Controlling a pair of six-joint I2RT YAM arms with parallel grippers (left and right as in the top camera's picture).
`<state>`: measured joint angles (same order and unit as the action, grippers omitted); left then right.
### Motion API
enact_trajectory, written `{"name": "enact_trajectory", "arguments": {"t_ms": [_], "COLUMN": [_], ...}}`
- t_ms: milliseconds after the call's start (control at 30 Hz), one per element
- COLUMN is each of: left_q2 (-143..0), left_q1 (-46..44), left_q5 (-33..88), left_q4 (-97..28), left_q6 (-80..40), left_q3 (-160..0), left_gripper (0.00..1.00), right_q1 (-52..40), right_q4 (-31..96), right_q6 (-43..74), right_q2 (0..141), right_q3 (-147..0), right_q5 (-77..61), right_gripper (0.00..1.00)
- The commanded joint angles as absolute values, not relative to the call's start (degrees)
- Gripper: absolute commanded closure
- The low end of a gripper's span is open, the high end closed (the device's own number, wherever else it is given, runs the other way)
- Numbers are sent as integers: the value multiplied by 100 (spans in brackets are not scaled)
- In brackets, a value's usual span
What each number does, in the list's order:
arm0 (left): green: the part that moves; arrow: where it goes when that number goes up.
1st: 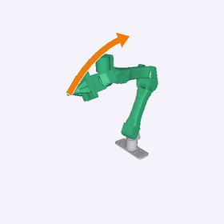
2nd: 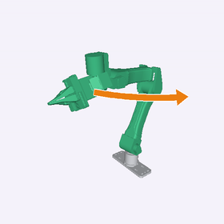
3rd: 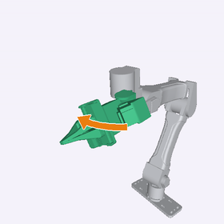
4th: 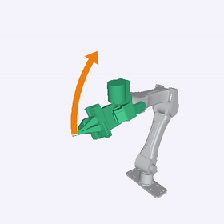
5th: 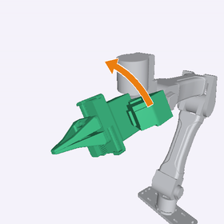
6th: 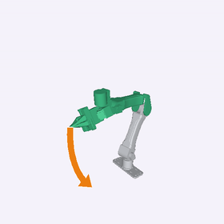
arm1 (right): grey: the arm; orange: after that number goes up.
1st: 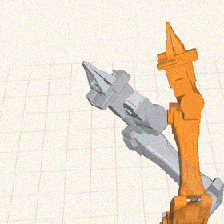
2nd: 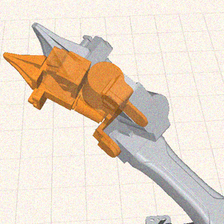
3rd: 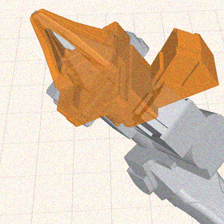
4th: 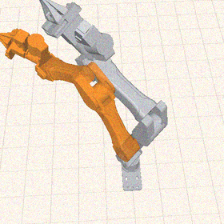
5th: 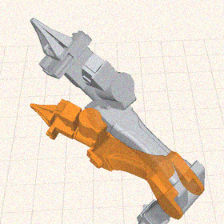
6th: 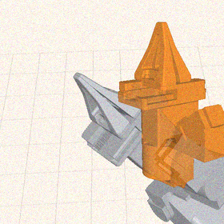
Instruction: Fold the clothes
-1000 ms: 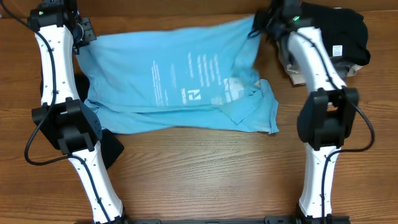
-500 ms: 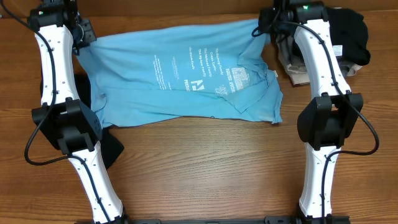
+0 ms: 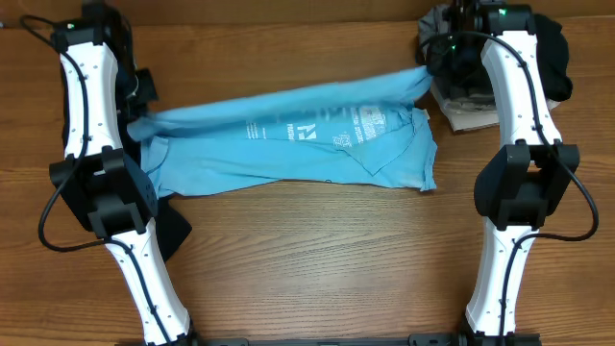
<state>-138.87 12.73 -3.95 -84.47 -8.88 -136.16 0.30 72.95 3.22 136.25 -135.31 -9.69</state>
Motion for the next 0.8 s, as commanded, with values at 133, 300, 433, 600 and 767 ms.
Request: {"name": "enact_trajectory", "arguments": {"t_ms": [133,300,433,600,767], "left_q2": [-13845,-13843,-13843,-13843,-13843], "left_q1": [1253,1258,1306,1352,1328], "left_q5": [-668,-661,-659,-357,73], "left_q4": [-8455,-8429,-8444,-8433,-8029], "left_q6": [-882,-823,-768,-469,-180], "left_q3": [-12870,-12842,-12840,-12678,-12105], "left_gripper": [55,5,0,3,12], "right_q1": [3,8,-1,-93,-106], "right_q4": [7778,8053,8191,8394,8390], "right_q6": [141,141,86,-10,-8], "right_q2": [13561,13561,13559,13561,13561], "right_q3": [-13493,-13493,-13493,-13493,-13493], "right_q5": [-1166,-1168,-1321,-1415,-1404], "right_gripper": [66,60,58,56,56]}}
